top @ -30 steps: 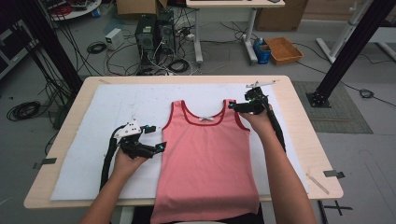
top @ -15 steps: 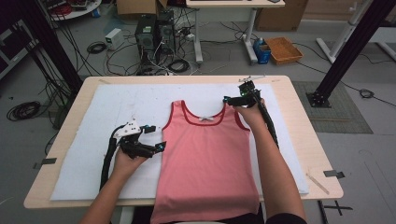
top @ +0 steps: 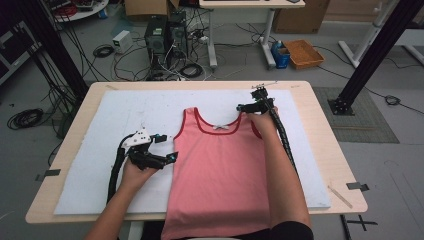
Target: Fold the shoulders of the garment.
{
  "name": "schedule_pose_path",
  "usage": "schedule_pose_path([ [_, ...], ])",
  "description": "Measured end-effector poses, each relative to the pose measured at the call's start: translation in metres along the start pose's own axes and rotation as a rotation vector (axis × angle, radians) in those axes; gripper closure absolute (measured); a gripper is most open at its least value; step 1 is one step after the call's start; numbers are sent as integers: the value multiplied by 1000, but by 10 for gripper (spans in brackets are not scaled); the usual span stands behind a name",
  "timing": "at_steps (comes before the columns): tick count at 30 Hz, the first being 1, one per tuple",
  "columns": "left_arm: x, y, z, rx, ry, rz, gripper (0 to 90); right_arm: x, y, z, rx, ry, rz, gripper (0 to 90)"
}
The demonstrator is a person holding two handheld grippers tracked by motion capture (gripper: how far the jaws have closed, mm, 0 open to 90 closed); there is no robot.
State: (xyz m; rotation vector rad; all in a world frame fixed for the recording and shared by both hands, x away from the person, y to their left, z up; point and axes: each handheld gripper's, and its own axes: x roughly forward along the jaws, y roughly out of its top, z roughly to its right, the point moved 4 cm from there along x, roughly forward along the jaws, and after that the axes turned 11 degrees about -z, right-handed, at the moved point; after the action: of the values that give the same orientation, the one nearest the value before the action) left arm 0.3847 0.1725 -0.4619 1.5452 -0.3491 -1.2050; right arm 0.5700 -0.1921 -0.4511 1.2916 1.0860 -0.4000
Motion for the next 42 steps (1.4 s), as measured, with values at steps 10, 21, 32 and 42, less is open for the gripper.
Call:
schedule_pose_path([
  [10, 0, 0, 0, -2, 0, 0, 130, 19, -5, 4, -6, -6, -54, 335],
  [21, 1, 0, 0, -3, -2, -2, 130, 17, -4, -13, -93, -2, -64, 759],
  [32, 1, 0, 1, 1, 4, -8, 130, -22, -2, -20, -155, -6, -24, 830],
  [42, 1, 0, 0, 2, 8, -7, 130, -56, -21, -27, -201, 55, 41, 833],
])
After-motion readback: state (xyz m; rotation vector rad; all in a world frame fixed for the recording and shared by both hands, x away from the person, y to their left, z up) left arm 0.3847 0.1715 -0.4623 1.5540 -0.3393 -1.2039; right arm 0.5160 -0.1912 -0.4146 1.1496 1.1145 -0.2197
